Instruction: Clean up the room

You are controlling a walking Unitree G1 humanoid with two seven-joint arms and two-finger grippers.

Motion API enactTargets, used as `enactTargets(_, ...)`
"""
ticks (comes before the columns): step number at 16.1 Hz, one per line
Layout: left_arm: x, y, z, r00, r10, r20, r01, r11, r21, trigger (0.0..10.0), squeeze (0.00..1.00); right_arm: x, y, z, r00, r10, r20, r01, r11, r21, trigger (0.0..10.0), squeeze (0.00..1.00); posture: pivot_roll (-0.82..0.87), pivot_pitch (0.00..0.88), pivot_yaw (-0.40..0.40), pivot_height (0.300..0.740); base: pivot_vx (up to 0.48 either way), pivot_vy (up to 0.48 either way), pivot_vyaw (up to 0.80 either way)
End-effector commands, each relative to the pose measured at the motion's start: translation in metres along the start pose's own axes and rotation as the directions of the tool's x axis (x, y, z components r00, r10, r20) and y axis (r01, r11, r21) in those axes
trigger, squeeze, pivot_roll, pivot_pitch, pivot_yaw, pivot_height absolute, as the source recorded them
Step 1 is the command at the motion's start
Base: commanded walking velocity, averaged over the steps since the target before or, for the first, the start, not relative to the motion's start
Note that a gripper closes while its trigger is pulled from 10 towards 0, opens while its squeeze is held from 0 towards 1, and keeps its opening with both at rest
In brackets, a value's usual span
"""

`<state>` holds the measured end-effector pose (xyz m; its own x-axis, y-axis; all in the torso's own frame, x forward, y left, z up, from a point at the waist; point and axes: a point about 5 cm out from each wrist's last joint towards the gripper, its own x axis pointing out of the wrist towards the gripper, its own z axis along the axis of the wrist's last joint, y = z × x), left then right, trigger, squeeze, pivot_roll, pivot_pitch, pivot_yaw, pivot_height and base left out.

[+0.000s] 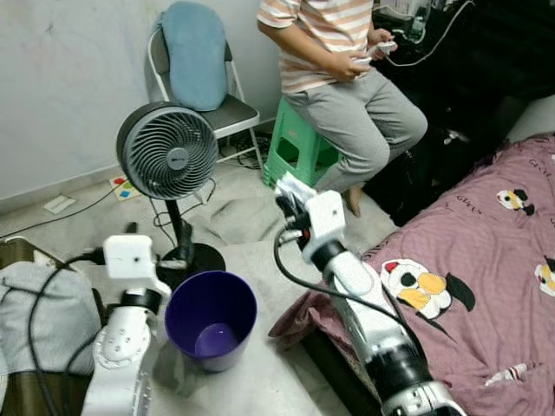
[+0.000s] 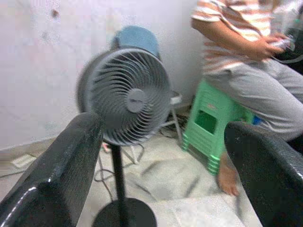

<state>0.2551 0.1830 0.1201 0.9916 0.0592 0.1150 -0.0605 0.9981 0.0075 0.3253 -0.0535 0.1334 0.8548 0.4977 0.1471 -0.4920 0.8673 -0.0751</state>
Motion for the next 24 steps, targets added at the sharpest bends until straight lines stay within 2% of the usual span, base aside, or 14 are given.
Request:
enactTargets(1, -0.003, 0.002, 0.003, 1.000, 0.018, 0.015, -0.018, 1.000, 0.010, 10.0, 0.00, 0.001, -0.003, 0.000, 1.000, -0.004, -0.002, 0.004, 1.000, -0.011, 10.0, 0.00, 0.16, 0.000, -0.077, 0.740, 0.000, 0.000, 0.00)
enactTargets(5, -0.008, -0.003, -0.005, 1.000, 0.018, -0.003, -0.018, 1.000, -0.004, 10.0, 0.00, -0.012, -0.005, -0.006, 1.000, -0.001, -0.009, 0.001, 0.999, -0.042, 10.0, 0.00, 0.09, 0.000, -0.056, 0.740, 0.000, 0.000, 0.00)
enactTargets(10, -0.006, -0.025, -0.011, 0.994, -0.097, -0.044, 0.095, 0.994, -0.050, 10.0, 0.00, -0.032, -0.007, -0.017, 0.997, -0.067, -0.043, 0.065, 0.997, -0.045, 10.0, 0.00, 0.03, 0.003, -0.014, 0.740, 0.000, 0.000, 0.80)
enactTargets(12, -0.005, -0.032, -0.011, 0.989, -0.143, -0.045, 0.139, 0.987, -0.076, 10.0, 0.00, -0.034, -0.007, -0.017, 0.996, -0.071, -0.044, 0.069, 0.997, -0.046, 10.0, 0.00, 0.02, 0.007, -0.008, 0.740, 0.000, 0.000, 0.58)
enactTargets(17, -0.006, -0.037, -0.009, 0.979, -0.201, -0.035, 0.198, 0.977, -0.085, 10.0, 0.00, -0.035, -0.013, -0.018, 0.994, -0.097, -0.058, 0.094, 0.994, -0.049, 10.0, 0.00, 0.02, 0.020, -0.005, 0.740, 0.000, 0.000, 0.00)
enactTargets(20, -0.009, -0.036, -0.008, 0.977, -0.212, -0.031, 0.209, 0.974, -0.084, 10.0, 0.00, -0.035, -0.009, -0.018, 0.994, -0.085, -0.061, 0.083, 0.996, -0.044, 10.0, 0.00, 0.03, 0.025, -0.007, 0.740, 0.286, 0.000, 0.00)
enactTargets(24, -0.008, -0.038, -0.008, 0.974, -0.224, -0.033, 0.220, 0.971, -0.090, 10.0, 0.00, -0.034, -0.005, -0.017, 0.996, -0.072, -0.056, 0.069, 0.997, -0.040, 10.0, 0.00, 0.03, 0.016, -0.009, 0.740, 0.354, 0.000, 0.50)
